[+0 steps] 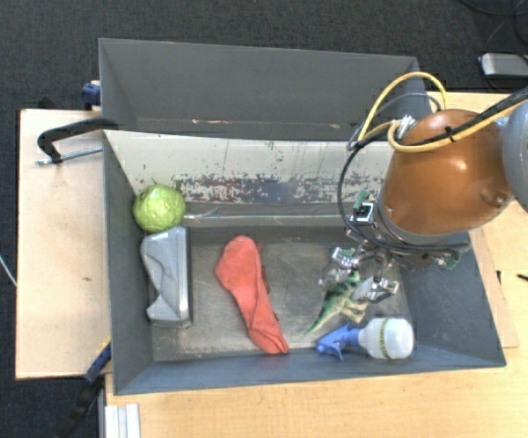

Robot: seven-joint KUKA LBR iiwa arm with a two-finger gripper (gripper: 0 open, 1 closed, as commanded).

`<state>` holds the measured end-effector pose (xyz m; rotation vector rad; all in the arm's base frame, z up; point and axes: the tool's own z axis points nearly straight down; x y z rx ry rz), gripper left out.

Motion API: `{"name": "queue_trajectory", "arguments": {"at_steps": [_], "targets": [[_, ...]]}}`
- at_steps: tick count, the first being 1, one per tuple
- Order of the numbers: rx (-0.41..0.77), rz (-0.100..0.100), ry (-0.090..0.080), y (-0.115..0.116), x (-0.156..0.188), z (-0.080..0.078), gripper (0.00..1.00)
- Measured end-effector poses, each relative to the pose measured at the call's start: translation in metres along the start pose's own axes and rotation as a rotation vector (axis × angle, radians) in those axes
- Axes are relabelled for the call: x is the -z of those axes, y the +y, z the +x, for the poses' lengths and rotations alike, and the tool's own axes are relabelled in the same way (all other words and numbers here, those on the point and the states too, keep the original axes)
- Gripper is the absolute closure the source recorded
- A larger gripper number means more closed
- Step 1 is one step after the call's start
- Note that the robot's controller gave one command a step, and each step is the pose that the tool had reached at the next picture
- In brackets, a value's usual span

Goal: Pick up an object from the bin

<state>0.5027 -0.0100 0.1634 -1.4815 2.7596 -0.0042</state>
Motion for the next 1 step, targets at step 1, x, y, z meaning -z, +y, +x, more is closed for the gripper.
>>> {"name": "queue_trajectory", "arguments": {"at_steps": [1], "targets": [[-0.023, -0.009, 0.005, 0.0079, 0.0488, 0.0006, 1.0]]}}
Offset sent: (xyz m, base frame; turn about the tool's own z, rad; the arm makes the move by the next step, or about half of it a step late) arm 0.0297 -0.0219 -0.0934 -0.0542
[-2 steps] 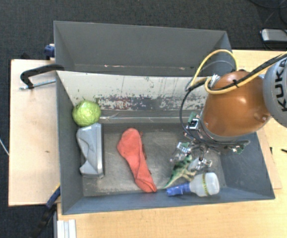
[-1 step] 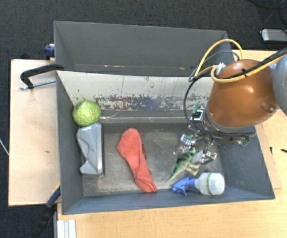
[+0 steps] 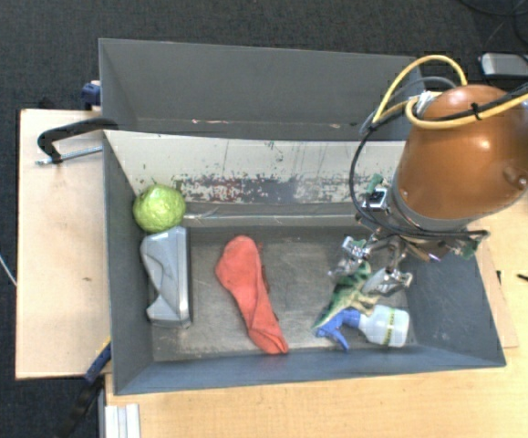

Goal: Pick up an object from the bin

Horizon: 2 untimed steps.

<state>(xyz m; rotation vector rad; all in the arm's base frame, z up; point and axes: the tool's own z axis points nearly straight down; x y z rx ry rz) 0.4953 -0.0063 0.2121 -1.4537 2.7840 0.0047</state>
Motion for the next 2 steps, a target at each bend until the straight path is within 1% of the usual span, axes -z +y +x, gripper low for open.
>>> {"name": "queue_trajectory", "arguments": {"at_steps": [1, 2], "targets": [[0.051, 0.007, -0.002, -0.034, -0.092, -0.001, 0.0], [0.075, 0.007, -0.005, -0.047, -0.142, -0.003, 0.0]]}}
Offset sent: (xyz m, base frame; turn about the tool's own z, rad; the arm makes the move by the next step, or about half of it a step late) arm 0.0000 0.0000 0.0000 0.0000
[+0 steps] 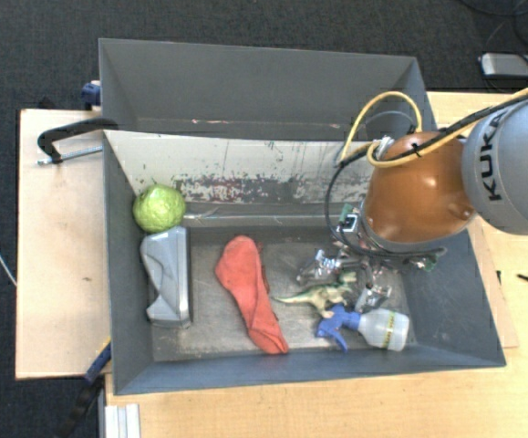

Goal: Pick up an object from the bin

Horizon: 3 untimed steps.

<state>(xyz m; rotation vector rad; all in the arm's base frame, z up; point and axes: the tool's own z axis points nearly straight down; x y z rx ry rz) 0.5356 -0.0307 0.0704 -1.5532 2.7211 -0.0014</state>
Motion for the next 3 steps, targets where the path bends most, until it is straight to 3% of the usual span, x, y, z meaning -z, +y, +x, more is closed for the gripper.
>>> {"name": "queue_trajectory", "arguments": {"at_steps": [1, 3], "targets": [[0.06, 0.005, -0.001, 0.0205, 0.0039, -0.0114, 1.0], [0.054, 0.005, -0.002, 0.0203, 0.0043, -0.011, 1.0]]}}
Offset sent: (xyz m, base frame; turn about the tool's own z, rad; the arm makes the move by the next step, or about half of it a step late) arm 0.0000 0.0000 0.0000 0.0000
